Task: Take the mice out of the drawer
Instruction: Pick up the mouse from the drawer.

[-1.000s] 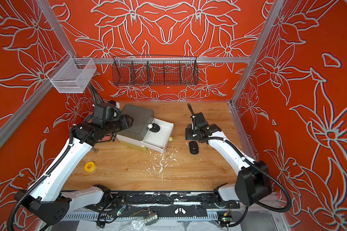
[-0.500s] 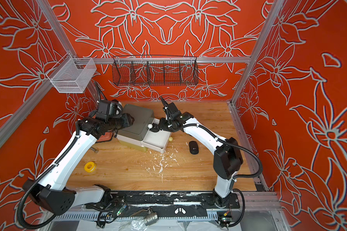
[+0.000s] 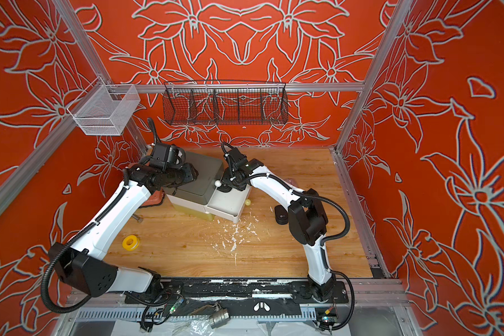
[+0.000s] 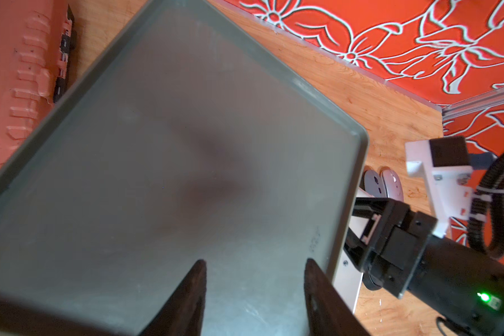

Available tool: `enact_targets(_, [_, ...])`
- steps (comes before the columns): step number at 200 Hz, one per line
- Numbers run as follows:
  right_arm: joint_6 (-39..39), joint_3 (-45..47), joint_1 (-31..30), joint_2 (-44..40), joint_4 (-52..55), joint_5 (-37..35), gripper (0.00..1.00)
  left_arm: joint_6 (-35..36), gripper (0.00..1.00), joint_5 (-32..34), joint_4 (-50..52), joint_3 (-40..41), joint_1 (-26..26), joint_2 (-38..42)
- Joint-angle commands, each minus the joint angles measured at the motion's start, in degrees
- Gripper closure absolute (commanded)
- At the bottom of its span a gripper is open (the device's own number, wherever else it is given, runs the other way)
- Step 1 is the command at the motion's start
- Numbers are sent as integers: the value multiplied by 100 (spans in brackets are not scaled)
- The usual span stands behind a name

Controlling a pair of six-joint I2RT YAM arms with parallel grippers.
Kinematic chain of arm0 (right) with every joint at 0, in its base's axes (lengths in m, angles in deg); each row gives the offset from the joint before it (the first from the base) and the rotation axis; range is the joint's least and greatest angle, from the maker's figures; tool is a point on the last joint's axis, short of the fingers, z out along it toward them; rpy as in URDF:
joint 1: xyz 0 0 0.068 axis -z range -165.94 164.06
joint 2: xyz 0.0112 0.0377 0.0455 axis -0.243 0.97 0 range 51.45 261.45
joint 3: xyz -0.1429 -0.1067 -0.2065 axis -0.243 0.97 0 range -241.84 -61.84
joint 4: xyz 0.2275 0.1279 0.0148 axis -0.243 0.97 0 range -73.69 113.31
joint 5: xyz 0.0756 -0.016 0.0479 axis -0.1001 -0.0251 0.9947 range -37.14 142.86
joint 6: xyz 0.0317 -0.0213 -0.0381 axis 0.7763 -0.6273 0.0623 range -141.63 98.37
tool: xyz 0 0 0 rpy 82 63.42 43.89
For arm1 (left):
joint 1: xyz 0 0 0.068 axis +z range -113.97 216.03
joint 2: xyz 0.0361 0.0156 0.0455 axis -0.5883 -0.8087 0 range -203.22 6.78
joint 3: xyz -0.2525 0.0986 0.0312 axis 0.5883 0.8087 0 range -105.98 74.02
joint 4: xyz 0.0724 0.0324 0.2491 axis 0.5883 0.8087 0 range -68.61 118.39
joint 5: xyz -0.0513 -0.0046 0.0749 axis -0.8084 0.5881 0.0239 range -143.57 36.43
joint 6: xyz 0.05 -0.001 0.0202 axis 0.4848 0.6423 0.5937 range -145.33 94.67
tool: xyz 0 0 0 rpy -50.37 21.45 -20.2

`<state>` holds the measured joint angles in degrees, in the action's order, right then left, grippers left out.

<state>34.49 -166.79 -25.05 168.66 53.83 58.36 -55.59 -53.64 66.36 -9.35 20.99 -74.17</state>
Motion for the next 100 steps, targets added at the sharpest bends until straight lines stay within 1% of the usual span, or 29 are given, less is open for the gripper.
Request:
enact_targets(1, [375,-255,-44,192,233,-219,41,-129,49,66,-109,-62,20,-63])
enact_targets(22, [460,-381,-44,361,325,-351,42,-203,50,54,-170,-15,19,-144])
enact_targets(41, [470,-565,-45,537,341,-280,44,-265,51,8,-267,30,19,-197])
enact_targets(71, [547,-769,-61,761,390,-249,43,-322,54,8,-318,49,20,-278])
enact_targets(100, [591,-810,-61,941,475,-249,44,-450,57,203,-339,106,21,-292])
